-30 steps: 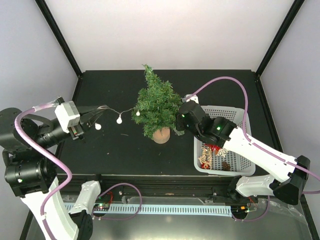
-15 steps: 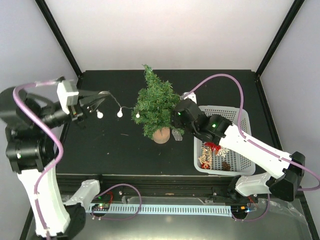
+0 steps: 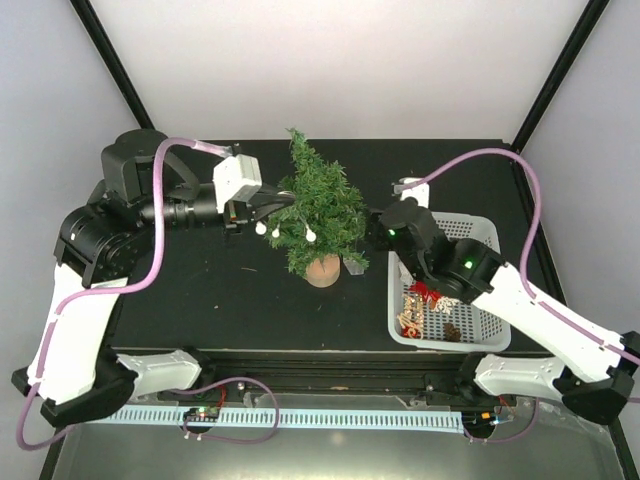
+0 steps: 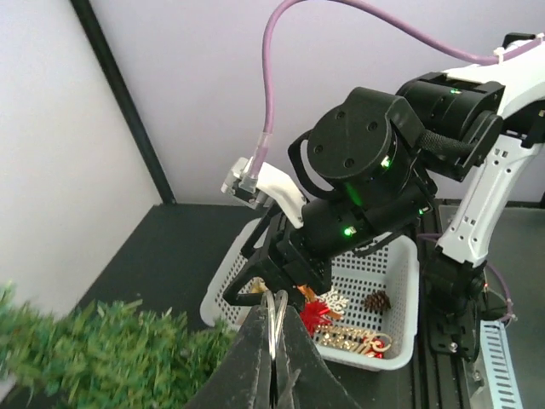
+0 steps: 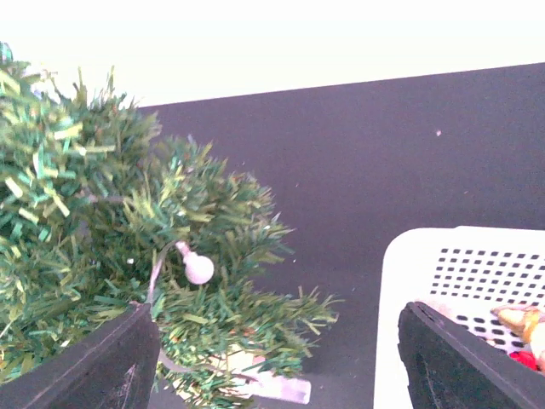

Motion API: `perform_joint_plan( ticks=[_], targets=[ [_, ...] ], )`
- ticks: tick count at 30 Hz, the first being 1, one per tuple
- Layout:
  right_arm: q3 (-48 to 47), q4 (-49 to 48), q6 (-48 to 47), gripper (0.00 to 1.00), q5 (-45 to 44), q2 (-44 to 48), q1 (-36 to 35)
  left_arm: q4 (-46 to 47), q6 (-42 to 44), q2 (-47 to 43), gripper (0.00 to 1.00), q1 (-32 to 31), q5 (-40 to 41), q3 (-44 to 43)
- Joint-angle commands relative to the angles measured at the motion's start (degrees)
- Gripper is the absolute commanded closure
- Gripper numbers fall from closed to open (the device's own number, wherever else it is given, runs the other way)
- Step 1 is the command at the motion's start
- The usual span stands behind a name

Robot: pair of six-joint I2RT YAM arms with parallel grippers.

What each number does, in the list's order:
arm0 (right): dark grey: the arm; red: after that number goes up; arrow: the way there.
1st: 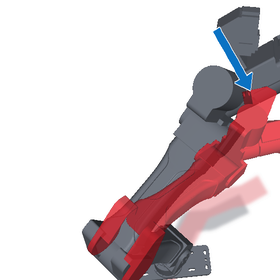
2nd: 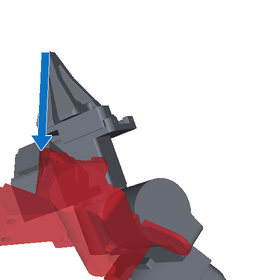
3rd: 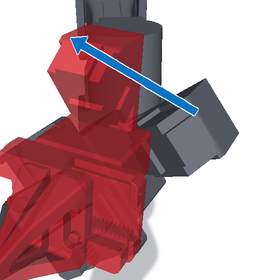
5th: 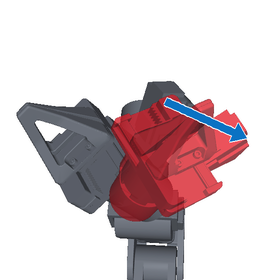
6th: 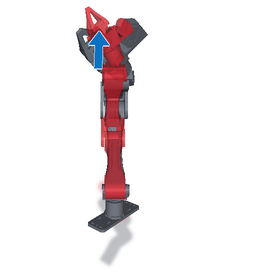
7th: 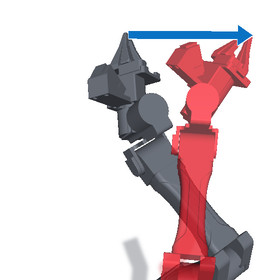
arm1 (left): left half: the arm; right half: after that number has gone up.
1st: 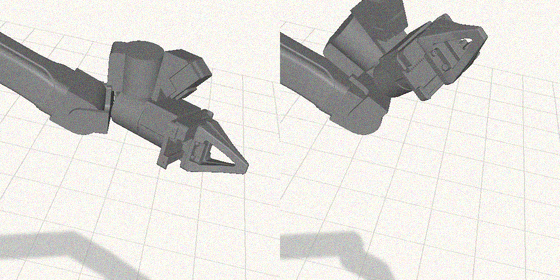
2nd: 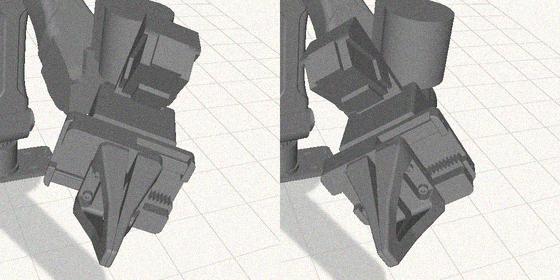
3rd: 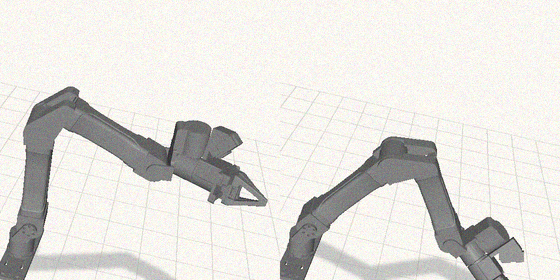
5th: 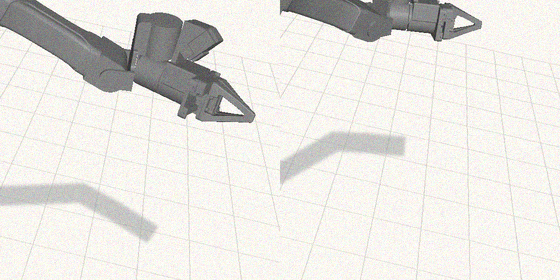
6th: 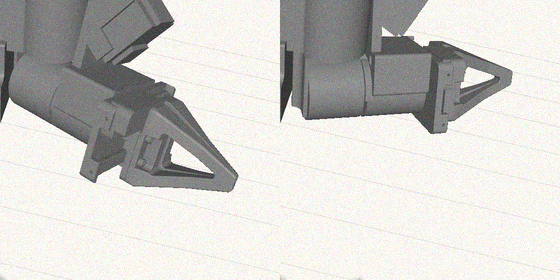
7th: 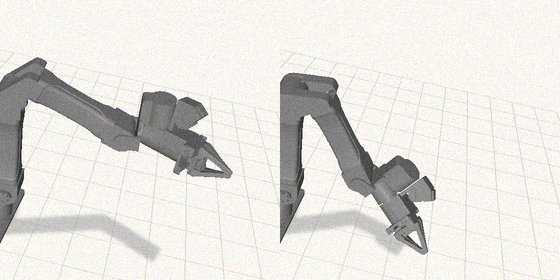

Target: Decorate the small christmas tree

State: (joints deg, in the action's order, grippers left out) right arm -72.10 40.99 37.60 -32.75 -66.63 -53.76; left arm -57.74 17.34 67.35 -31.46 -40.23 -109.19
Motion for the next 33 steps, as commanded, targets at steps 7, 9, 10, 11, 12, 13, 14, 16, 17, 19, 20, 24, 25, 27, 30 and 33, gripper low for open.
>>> perform_joint_plan(
  ticks=[7,9,10,11,12,13,14,16,17,19,20,24,25,27,30,33],
  targets=[
    [2.39,0.31,0.67,0.22,-8.09,5.12,1.1,-9.63,11.48,13.39,0.99,-18.2,21.42,-19.72],
    [3.15,-0.25,0.78,0.23,-7.88,5.12,1.4,-9.63,13.55,14.96,0.99,-20.99,24.33,-22.6],
    [3.45,-0.44,0.79,0.22,-7.74,5.13,1.54,-9.13,14.68,15.34,0.98,-22.49,27.11,-23.09],
    [3.66,-0.67,0.76,0.22,-7.59,4.97,1.67,-8.16,15.76,15.47,0.98,-23.59,29.02,-23.19],
    [3.79,-0.81,0.72,0.23,-7.51,4.83,1.78,-7.25,17.2,15.63,0.98,-24.45,30.44,-23.18],
    [3.88,-0.91,0.65,0.22,-7.36,4.7,1.89,-6.11,18.13,15.85,0.98,-25.04,31.94,-23.18],
    [4.01,-1.06,0.56,0.22,-7.41,4.63,2.04,-4.96,18.89,16.21,0.99,-25.35,33.23,-23.18],
    [4.42,-1.68,0.27,0.22,-7.15,4.66,2.22,-2.73,20.47,17.12,0.98,-25.47,35.37,-23.19],
    [4.68,-2.17,0.11,0.22,-7.08,4.73,2.33,-1.42,21.26,17.57,0.99,-25.49,36.7,-23.06],
    [5.06,-2.64,-0.14,0.22,-6.93,4.59,2.54,2.81,23.16,18.07,0.98,-25.41,39.88,-22.21],
    [5.3,-2.98,-0.25,0.22,-6.83,4.58,2.66,5.36,24.31,18.09,0.98,-25.47,41.69,-21.43],
    [6.14,-3.97,-0.47,0.22,-6.04,4.58,2.99,16.36,29.34,18.78,0.99,-25.4,47.63,-20.35],
    [6.25,-4.14,-0.51,0.22,-5.88,4.58,3.07,18.41,30.88,19.24,0.98,-25.4,48.67,-20.24],
    [6.5,-4.36,-0.74,0.22,-5.56,4.55,3.15,22.16,33.47,20.23,0.98,-25.24,50.52,-20.16],
    [6.9,-4.64,-0.95,0.22,-5.28,4.49,3.3,28.03,37.14,20.83,0.99,-25.12,52.04,-17.9],
    [7.59,-5.21,-1.02,0.22,-4.92,4.69,3.47,32.26,40.43,21.34,0.98,-24.61,52.51,-14.98]
  ],
)
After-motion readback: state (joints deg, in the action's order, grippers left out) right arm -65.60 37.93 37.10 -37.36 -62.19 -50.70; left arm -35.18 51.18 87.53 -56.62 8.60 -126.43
